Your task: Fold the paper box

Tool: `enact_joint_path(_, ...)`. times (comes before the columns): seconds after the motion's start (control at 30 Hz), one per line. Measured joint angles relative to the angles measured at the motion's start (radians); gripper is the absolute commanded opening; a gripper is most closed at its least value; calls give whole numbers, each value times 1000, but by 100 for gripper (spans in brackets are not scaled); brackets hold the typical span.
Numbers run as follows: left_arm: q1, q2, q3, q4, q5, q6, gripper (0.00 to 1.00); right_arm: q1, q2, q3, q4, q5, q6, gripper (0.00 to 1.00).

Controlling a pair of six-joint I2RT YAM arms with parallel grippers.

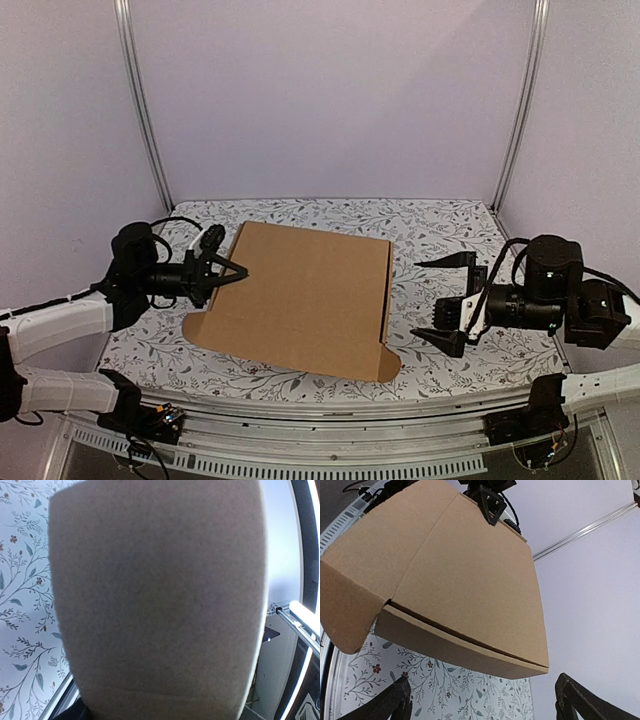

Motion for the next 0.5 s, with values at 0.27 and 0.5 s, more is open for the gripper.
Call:
enact_joint_path(0.27, 2, -47, 3, -122, 21, 43, 57, 136, 32, -138, 185, 272, -455, 99)
enact_joint_path(0.5, 3, -70, 3, -164, 26, 60, 56, 198, 77, -181, 315, 339, -669, 99)
